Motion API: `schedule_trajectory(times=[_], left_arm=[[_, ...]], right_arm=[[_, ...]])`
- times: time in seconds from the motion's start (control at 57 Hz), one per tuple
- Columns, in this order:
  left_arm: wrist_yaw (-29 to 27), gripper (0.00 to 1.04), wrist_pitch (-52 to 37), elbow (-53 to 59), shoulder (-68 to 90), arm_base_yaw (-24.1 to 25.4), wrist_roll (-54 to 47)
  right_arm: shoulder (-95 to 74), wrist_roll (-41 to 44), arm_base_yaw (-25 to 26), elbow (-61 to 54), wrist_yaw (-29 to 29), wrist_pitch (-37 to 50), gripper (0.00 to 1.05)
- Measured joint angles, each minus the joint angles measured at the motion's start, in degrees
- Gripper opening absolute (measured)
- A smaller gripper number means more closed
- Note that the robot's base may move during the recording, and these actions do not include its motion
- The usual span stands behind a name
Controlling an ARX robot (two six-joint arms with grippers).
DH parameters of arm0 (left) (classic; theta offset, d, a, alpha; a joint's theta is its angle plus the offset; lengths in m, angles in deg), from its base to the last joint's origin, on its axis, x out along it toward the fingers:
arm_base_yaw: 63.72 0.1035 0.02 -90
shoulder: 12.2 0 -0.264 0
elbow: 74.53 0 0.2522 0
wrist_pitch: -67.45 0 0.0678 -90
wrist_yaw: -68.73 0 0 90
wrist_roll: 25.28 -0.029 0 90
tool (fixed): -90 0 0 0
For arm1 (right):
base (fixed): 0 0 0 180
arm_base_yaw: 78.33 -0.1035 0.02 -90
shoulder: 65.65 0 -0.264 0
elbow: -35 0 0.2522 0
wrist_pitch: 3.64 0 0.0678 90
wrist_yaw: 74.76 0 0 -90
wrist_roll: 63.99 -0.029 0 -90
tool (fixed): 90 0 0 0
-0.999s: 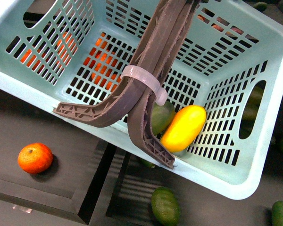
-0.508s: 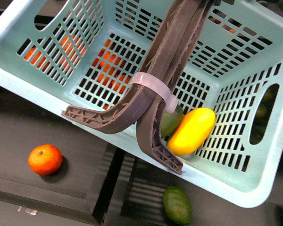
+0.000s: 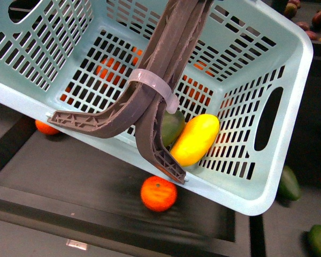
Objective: Pick mango and avocado into basket
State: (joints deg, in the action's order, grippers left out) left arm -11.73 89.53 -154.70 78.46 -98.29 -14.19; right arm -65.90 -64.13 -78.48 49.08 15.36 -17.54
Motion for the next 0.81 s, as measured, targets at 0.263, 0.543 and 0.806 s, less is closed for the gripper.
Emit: schedule_trajectory(times=[0.263,0.543,0.806], left_arm=[[1.5,0.09,0.0,0.0,0.0,-0.3,0.2],[1.0,0.09,0.0,0.2,0.0,-0.4,0.3],[0.9,0.09,0.0,0.2,0.0,-0.2,0.1]], right_arm=[[-0.1,0.0,0.0,0.0,0.0,0.0,0.97],[0.0,0.0,0.0,0.0,-0.2,0.0,0.97],[0.0,0.0,0.0,0.0,0.0,0.0,0.97]])
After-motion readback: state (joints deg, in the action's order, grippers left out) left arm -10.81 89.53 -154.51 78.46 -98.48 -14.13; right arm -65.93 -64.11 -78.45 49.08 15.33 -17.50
